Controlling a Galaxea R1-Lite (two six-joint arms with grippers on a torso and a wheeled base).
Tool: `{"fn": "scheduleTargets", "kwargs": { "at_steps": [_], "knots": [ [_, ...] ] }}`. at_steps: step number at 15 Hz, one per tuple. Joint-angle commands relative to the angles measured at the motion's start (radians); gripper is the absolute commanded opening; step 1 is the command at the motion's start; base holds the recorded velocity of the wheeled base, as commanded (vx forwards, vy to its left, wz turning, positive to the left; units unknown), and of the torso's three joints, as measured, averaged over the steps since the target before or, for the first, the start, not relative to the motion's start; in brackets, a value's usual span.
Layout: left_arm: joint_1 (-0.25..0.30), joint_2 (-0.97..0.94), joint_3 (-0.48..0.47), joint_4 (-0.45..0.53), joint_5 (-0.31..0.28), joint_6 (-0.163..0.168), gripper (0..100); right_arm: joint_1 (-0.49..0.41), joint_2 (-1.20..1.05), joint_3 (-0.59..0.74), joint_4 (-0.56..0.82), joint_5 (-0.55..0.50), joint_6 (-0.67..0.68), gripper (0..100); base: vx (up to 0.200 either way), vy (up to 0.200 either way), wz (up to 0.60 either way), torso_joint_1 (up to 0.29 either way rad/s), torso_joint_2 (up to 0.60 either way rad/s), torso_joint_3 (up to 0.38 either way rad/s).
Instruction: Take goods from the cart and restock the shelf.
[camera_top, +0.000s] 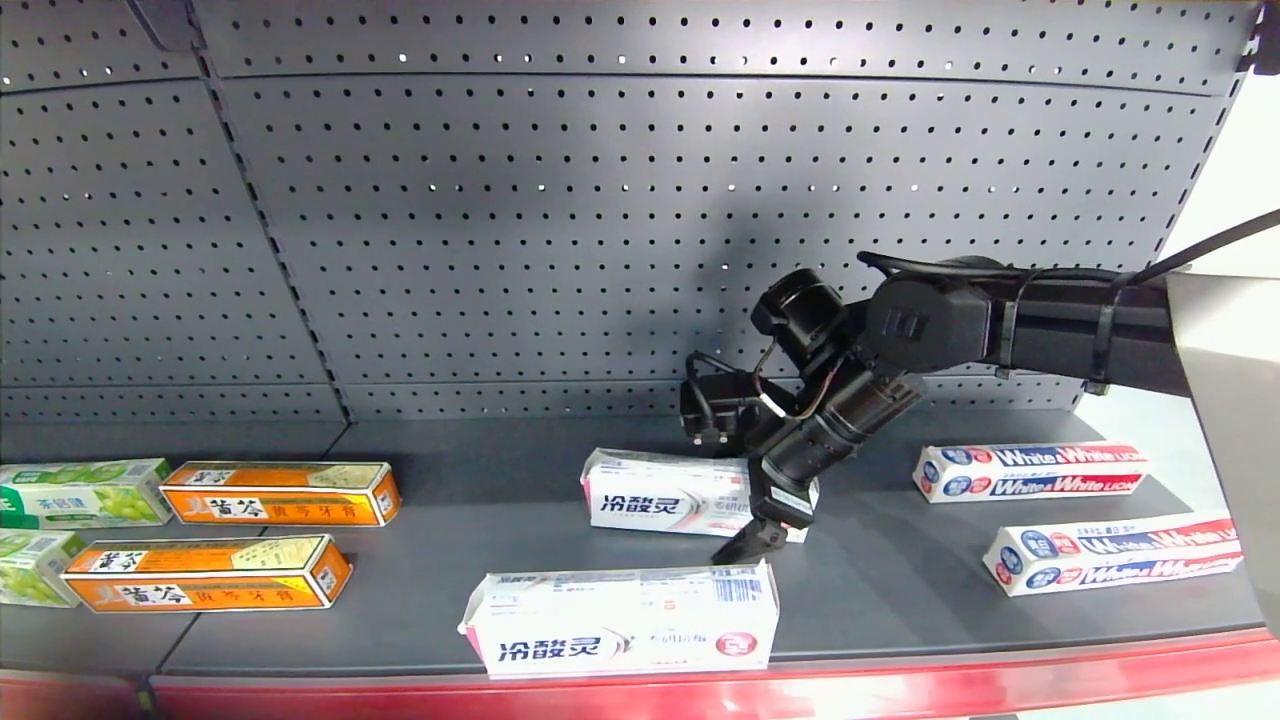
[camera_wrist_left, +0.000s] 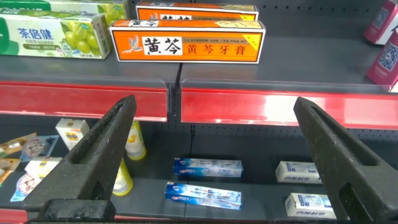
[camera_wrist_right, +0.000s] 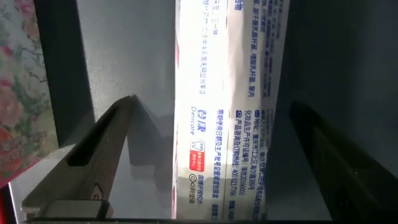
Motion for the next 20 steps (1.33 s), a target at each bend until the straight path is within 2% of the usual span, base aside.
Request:
{"fn": "scheduleTargets", "kwargs": {
  "at_steps": [1,7,11,15,18,20],
  "knots": [
    [0.001,0.0,0.0,0.0,0.0,0.0,100,0.0,-0.017,0.0,0.008,0.003,0.0,100,0.0,0.0,0.0,0.0,0.0,0.0],
    [0.001,0.0,0.0,0.0,0.001,0.0,100,-0.021,-0.077,0.0,0.092,0.009,-0.006,100,0.0,0.0,0.0,0.0,0.0,0.0],
    [0.002,0.0,0.0,0.0,0.0,0.0,100,-0.027,-0.155,0.0,0.075,0.039,-0.015,100,0.0,0.0,0.0,0.0,0.0,0.0],
    [0.001,0.0,0.0,0.0,0.001,0.0,100,-0.052,-0.244,0.107,0.051,0.053,-0.023,100,0.0,0.0,0.0,0.0,0.0,0.0],
    [0.002,0.0,0.0,0.0,0.001,0.0,100,-0.089,-0.308,0.243,-0.052,0.062,-0.037,100,0.0,0.0,0.0,0.0,0.0,0.0],
    [0.001,0.0,0.0,0.0,0.0,0.0,100,-0.11,-0.342,0.289,-0.058,0.059,-0.037,100,0.0,0.0,0.0,0.0,0.0,0.0]
  ]
}}
